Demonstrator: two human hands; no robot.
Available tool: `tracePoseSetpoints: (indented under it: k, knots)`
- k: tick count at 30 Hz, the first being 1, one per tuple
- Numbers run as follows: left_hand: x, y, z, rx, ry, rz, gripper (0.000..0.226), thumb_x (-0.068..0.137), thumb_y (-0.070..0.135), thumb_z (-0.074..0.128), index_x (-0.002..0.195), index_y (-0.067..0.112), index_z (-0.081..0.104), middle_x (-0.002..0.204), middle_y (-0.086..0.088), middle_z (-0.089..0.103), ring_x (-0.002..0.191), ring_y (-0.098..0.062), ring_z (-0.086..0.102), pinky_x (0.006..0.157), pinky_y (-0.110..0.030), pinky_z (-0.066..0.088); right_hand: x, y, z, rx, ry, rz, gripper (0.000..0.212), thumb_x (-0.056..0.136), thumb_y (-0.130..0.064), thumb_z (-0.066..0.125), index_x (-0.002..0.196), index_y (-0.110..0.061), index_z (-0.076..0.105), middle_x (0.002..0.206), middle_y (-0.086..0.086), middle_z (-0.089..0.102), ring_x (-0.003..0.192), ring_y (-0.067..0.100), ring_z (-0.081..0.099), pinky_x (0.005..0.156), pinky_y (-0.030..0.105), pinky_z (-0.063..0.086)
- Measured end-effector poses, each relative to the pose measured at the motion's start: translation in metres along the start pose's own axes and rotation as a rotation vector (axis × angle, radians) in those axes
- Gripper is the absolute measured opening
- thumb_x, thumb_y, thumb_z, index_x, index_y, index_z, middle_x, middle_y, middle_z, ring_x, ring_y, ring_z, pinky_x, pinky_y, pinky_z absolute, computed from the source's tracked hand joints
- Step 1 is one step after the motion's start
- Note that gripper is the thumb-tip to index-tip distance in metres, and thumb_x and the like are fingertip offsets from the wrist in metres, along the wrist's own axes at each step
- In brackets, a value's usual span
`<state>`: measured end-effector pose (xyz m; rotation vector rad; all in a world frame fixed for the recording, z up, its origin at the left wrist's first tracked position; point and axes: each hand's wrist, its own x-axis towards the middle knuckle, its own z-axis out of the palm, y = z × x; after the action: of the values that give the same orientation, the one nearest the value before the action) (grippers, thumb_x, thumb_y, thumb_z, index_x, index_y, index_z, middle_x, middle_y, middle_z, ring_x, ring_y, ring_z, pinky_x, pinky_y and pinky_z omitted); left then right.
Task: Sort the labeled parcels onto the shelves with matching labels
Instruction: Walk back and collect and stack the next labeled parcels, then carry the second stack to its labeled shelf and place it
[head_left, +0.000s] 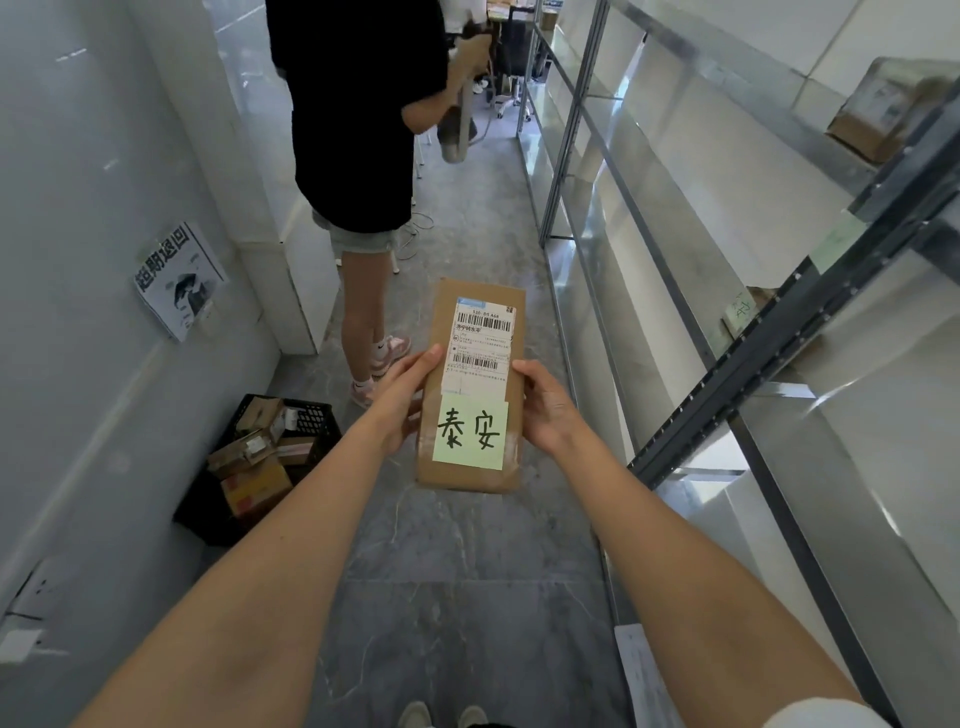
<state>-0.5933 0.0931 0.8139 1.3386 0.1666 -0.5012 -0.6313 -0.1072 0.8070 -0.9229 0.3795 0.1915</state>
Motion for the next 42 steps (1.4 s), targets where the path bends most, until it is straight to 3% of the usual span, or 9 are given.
tracePoseSetpoints:
  k: [3,6,9,13,21,27,30,36,42]
  knots:
    - [0.002,-0.003,0.017,0.006,-0.022,-0.008,0.066,0.074,0.058,0.074,0.127,0.020,0.062,0.115,-0.003,0.073,0.105,-0.025,0.068,0.071,-0.032,0.054,-0.008,-0.007,-0.013,0.008,0.040,-0.014,0.057,0.076,-0.026,0.071,0.129,-0.010,0.061,0.128,0.006,0.063,0.119,0.027,0.053,0.113,0.045,0.040]
    - [0.007,-0.009,0.037,0.017,-0.065,-0.028,0.063,0.074,0.058,0.074,0.122,0.018,0.067,0.113,-0.005,0.075,0.106,-0.028,0.069,0.079,-0.037,0.058,-0.020,-0.014,-0.027,0.036,0.056,-0.051,0.051,0.069,-0.026,0.076,0.118,-0.017,0.063,0.107,0.001,0.073,0.106,0.023,0.054,0.082,0.035,0.041]
    - [0.011,-0.014,0.061,0.017,-0.087,-0.060,0.066,0.067,0.058,0.079,0.118,0.018,0.070,0.112,-0.009,0.075,0.103,-0.033,0.070,0.087,-0.045,0.056,-0.029,-0.019,-0.047,0.041,0.105,-0.106,0.060,0.073,-0.027,0.075,0.129,-0.019,0.055,0.122,0.007,0.064,0.110,0.025,0.048,0.069,0.031,0.034]
    - [0.015,-0.021,0.093,0.037,-0.106,-0.077,0.052,0.072,0.054,0.078,0.111,0.020,0.073,0.107,-0.011,0.076,0.081,-0.025,0.068,0.059,-0.028,0.050,-0.038,-0.025,-0.074,0.057,0.188,-0.153,0.081,0.069,-0.030,0.082,0.142,-0.021,0.048,0.134,0.012,0.059,0.114,0.028,0.045,0.075,0.034,0.036]
    - [0.044,-0.025,0.123,0.132,-0.250,-0.167,0.055,0.077,0.054,0.074,0.120,0.020,0.068,0.110,-0.007,0.075,0.086,-0.021,0.070,0.049,-0.020,0.052,-0.047,-0.026,-0.107,0.091,0.295,-0.218,0.044,0.083,-0.025,0.065,0.127,-0.024,0.061,0.096,-0.002,0.077,0.102,0.022,0.056,0.089,0.037,0.042]
    - [0.074,-0.010,0.143,0.281,-0.438,-0.193,0.051,0.082,0.051,0.071,0.118,0.015,0.067,0.099,-0.007,0.076,0.072,-0.018,0.069,0.048,-0.022,0.051,-0.051,-0.022,-0.102,0.219,0.426,-0.362,0.039,0.080,-0.024,0.070,0.119,-0.025,0.065,0.103,0.004,0.070,0.094,0.024,0.053,0.072,0.033,0.036]
    - [0.080,-0.009,0.160,0.363,-0.571,-0.206,0.053,0.083,0.051,0.069,0.120,0.013,0.066,0.106,-0.011,0.075,0.075,-0.019,0.069,0.054,-0.024,0.057,-0.067,-0.020,-0.102,0.255,0.537,-0.403,0.061,0.074,-0.025,0.076,0.132,-0.019,0.056,0.117,0.008,0.064,0.107,0.028,0.050,0.076,0.035,0.038]
    - [0.052,-0.033,0.208,0.401,-0.683,-0.253,0.046,0.081,0.046,0.073,0.112,0.012,0.069,0.094,-0.009,0.077,0.077,-0.023,0.071,0.072,-0.035,0.060,-0.122,-0.008,-0.126,0.309,0.676,-0.512,0.044,0.084,-0.024,0.066,0.128,-0.023,0.060,0.131,0.011,0.063,0.118,0.027,0.052,0.102,0.043,0.040]
    - [0.012,-0.071,0.242,0.472,-0.836,-0.305,0.055,0.080,0.050,0.072,0.116,0.010,0.067,0.104,-0.016,0.076,0.089,-0.032,0.072,0.079,-0.045,0.061,-0.184,0.015,-0.144,0.372,0.835,-0.557,0.045,0.082,-0.026,0.069,0.126,-0.023,0.061,0.132,0.013,0.061,0.117,0.030,0.050,0.100,0.047,0.039]
